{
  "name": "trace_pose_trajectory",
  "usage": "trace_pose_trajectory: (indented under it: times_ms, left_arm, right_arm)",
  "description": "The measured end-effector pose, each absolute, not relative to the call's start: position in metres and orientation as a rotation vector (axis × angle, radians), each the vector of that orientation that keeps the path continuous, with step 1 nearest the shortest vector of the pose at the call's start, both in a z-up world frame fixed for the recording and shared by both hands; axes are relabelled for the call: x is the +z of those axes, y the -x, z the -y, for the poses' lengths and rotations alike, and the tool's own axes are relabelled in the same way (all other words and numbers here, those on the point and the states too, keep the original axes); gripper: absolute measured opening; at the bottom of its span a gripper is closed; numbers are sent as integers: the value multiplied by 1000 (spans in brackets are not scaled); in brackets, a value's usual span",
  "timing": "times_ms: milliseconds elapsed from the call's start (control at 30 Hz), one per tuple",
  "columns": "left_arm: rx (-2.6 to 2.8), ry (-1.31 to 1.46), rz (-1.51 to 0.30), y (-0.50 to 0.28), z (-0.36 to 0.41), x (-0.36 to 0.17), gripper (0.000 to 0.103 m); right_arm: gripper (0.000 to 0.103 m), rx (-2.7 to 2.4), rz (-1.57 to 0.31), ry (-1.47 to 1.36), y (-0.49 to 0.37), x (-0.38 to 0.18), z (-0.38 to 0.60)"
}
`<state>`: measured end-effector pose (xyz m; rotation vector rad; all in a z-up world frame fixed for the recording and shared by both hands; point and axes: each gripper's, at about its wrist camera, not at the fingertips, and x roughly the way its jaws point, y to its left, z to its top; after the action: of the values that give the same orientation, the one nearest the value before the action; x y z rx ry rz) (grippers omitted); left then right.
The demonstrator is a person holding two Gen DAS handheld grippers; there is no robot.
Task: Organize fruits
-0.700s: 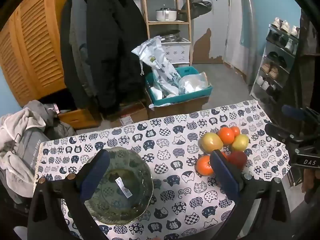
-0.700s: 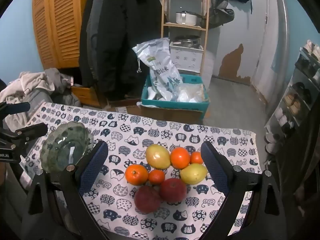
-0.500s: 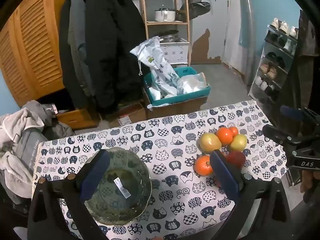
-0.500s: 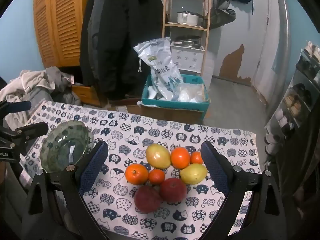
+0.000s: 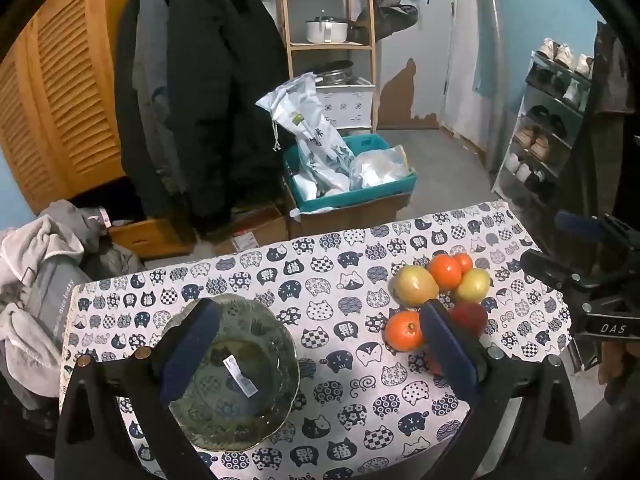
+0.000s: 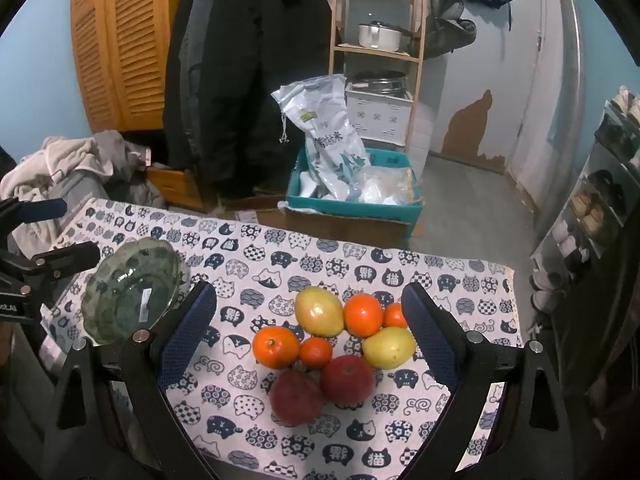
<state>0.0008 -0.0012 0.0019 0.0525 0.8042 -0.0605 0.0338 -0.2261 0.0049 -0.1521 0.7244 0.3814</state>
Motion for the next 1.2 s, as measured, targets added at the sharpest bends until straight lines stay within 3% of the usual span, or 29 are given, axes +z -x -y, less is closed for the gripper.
trace_pose_trajectory:
  times_ms: [1200]
  left_arm:
    - [-74, -48, -803, 0, 3, 1, 101]
  right_arm:
    - [92, 389, -723, 162, -35, 7, 224]
